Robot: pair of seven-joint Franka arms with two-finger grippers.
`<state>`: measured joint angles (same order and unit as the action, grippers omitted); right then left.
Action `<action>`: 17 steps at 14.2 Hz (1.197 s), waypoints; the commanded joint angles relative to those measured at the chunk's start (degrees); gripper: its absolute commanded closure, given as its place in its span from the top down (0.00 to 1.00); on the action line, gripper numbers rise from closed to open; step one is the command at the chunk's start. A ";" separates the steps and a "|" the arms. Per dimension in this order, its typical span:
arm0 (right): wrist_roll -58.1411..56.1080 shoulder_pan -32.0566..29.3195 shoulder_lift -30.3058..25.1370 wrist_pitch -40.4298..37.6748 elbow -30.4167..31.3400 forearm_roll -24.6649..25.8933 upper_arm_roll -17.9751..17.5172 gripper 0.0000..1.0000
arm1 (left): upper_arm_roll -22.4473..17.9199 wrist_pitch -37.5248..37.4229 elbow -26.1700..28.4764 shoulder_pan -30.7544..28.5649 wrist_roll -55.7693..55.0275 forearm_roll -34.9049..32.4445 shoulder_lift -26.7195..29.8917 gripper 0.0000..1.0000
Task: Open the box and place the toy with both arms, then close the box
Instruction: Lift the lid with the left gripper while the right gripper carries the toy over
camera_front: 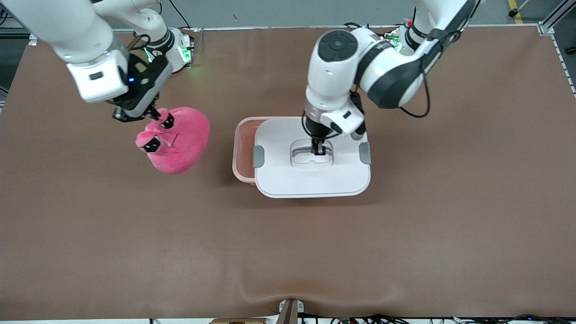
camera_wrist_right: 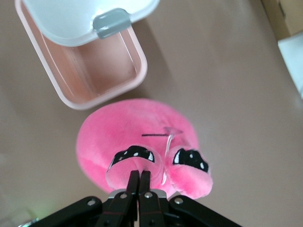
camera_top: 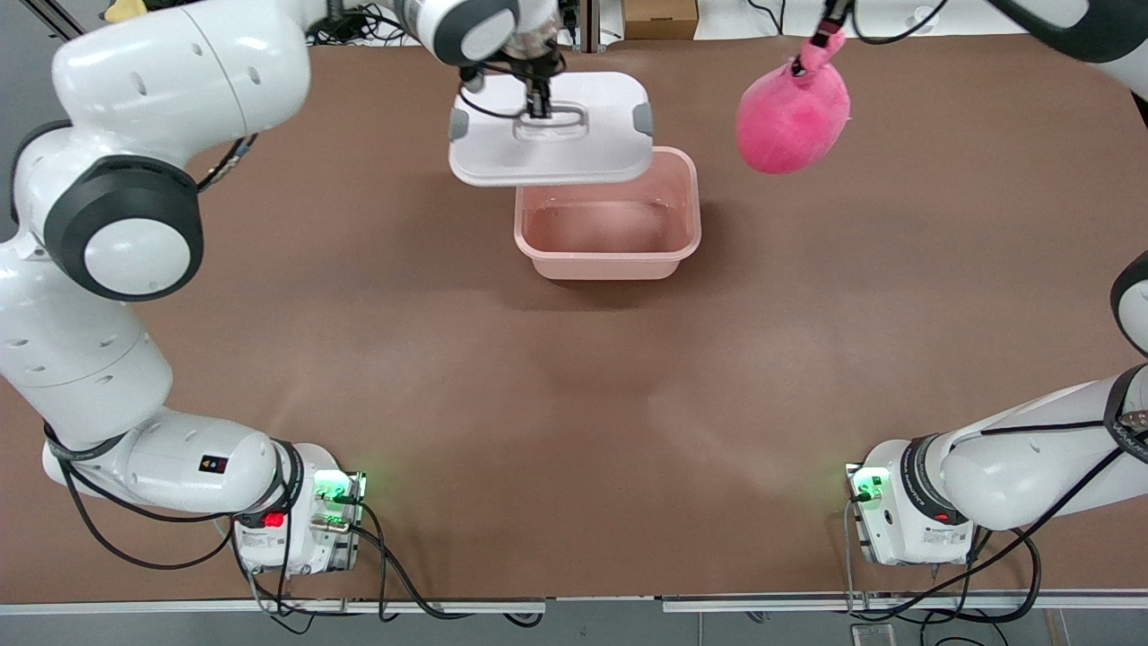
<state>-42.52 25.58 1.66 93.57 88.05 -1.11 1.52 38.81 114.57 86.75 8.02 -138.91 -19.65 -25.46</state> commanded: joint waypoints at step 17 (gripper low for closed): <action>-24.72 15.28 8.80 13.75 2.03 -0.38 0.68 0.00 | 0.74 -13.14 -1.06 -21.54 49.15 7.08 2.26 0.00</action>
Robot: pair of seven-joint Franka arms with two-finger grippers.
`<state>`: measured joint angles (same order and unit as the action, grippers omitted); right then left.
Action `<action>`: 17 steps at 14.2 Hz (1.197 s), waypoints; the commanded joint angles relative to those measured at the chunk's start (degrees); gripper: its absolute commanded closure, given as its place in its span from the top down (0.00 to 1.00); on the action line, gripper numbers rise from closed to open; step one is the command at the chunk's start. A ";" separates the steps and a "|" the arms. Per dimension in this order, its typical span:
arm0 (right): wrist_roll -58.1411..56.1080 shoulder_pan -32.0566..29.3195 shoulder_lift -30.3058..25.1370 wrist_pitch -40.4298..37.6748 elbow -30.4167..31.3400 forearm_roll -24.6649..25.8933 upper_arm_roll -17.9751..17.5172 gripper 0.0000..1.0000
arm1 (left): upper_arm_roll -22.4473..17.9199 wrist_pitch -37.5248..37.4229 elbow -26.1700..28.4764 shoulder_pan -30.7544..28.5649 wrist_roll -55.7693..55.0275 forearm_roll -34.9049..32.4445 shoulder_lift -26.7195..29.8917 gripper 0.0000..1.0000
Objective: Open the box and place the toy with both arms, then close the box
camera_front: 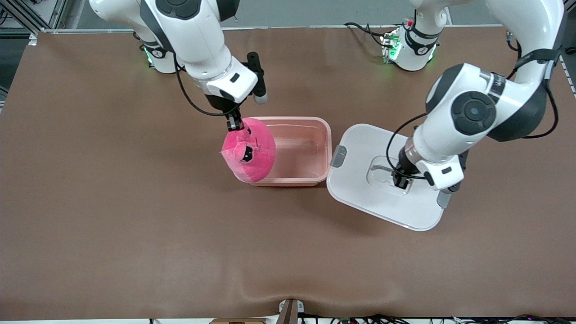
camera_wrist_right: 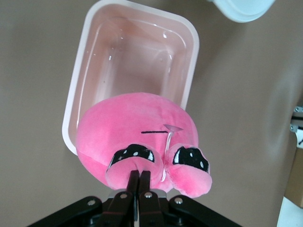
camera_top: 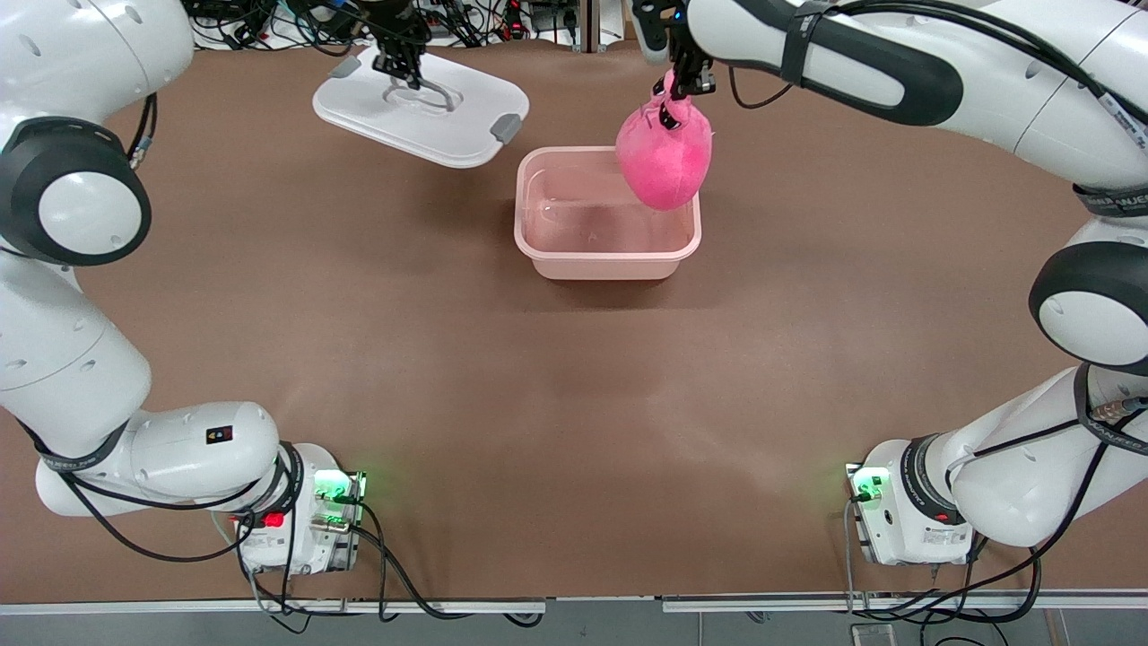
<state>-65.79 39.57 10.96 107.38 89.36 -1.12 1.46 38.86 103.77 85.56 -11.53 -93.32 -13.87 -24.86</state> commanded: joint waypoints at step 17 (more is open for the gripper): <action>-1.89 3.40 0.20 0.81 3.54 0.59 0.83 0.00 | 0.69 -10.60 0.31 -11.67 28.72 3.05 5.79 0.00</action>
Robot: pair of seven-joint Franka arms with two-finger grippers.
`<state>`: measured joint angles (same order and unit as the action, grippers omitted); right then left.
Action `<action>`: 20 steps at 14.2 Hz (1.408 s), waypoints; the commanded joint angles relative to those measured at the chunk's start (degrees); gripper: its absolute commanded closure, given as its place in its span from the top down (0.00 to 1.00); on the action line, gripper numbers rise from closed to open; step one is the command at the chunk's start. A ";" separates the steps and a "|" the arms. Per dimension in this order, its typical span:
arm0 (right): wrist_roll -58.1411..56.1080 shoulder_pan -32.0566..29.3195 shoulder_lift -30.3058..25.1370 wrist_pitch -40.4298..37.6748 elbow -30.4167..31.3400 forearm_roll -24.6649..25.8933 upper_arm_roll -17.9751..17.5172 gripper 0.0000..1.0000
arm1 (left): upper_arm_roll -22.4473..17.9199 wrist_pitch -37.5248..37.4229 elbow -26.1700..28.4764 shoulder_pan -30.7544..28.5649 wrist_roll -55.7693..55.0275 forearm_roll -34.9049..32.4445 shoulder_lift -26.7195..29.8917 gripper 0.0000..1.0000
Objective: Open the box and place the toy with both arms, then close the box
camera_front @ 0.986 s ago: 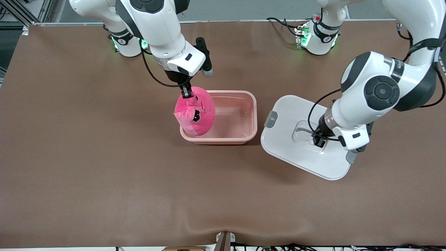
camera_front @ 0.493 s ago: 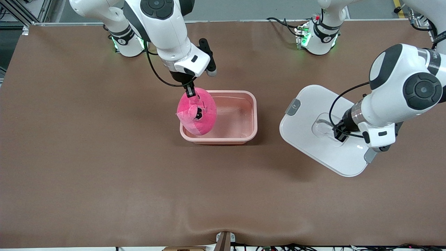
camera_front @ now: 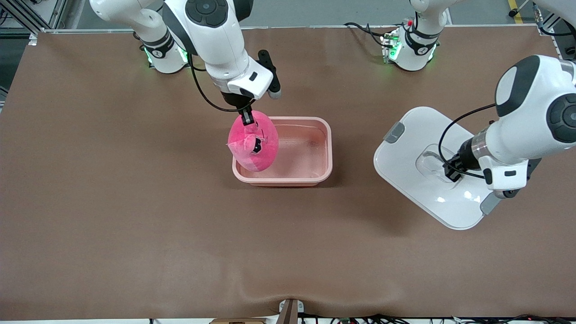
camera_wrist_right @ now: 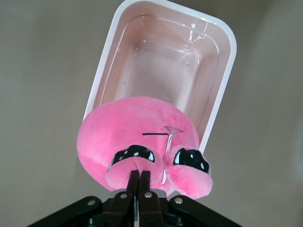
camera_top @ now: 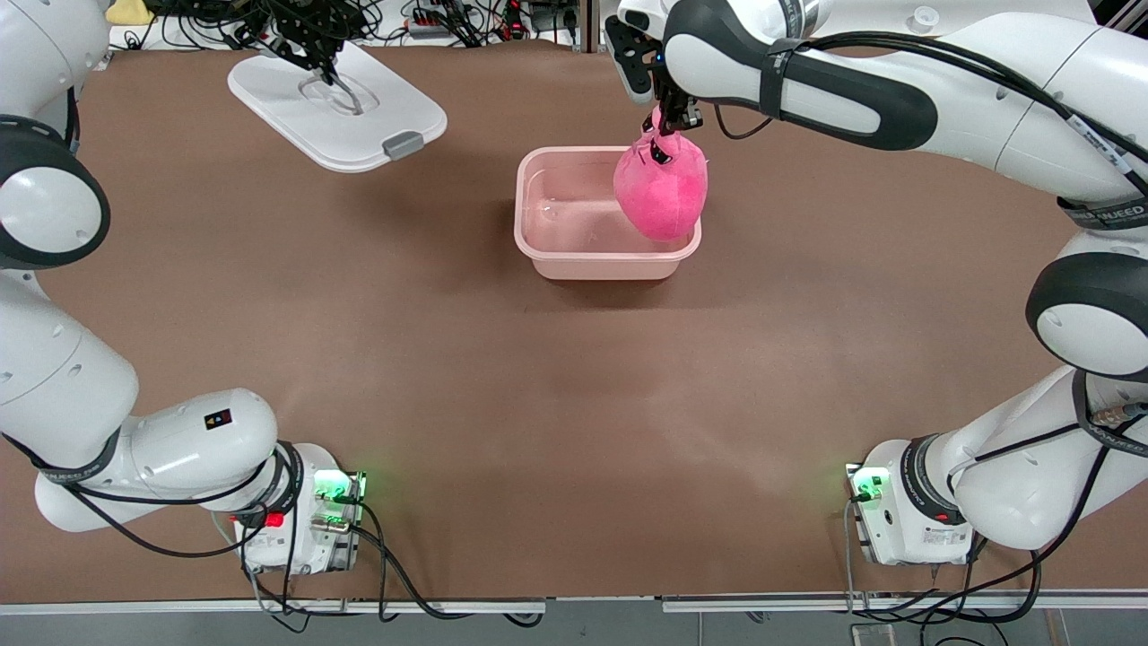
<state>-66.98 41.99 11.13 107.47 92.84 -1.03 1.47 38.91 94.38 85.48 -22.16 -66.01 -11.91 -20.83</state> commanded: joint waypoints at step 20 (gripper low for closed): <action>-2.98 -6.38 -0.66 0.82 -0.64 0.07 1.25 1.00 | 4.23 -1.22 0.56 0.02 -7.45 1.27 2.11 0.00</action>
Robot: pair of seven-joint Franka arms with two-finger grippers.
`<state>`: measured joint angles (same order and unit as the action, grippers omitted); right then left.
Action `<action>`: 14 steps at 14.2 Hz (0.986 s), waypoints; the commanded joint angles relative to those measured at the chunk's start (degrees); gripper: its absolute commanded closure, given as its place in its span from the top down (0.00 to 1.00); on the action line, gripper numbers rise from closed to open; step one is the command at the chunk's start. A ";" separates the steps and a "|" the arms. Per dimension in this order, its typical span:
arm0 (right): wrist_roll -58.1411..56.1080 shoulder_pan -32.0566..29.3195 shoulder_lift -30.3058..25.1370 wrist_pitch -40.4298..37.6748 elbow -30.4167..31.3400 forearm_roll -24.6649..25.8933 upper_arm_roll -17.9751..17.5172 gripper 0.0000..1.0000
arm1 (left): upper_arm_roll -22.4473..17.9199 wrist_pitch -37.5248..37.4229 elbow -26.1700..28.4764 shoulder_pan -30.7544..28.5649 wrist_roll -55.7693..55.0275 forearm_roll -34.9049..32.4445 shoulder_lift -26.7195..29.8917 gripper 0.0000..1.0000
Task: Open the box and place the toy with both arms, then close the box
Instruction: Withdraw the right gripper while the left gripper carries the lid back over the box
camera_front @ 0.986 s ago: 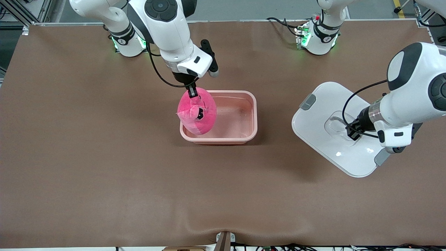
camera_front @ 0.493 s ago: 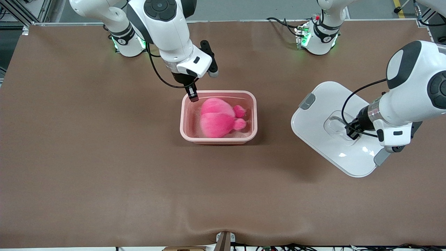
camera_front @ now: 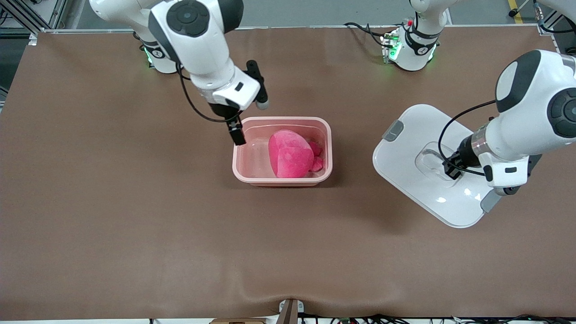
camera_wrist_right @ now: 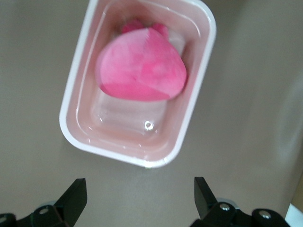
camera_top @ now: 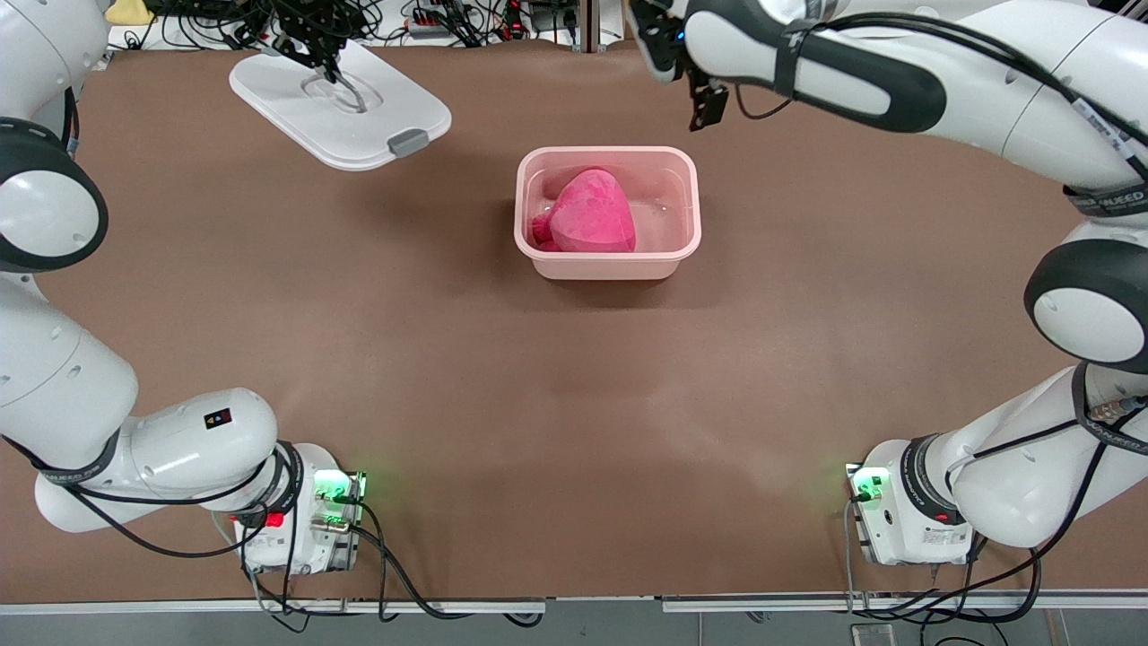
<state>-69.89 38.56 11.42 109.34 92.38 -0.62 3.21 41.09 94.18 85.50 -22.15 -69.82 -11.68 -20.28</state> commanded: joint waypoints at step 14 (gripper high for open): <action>25.58 -28.35 -10.71 -16.00 -0.63 -0.52 -0.31 1.00 | 6.11 5.12 0.28 10.45 -37.47 0.17 0.16 0.00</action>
<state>-46.63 14.02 3.52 94.11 90.94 -0.79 4.08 47.12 97.61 85.67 -12.98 -103.10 -11.62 -20.30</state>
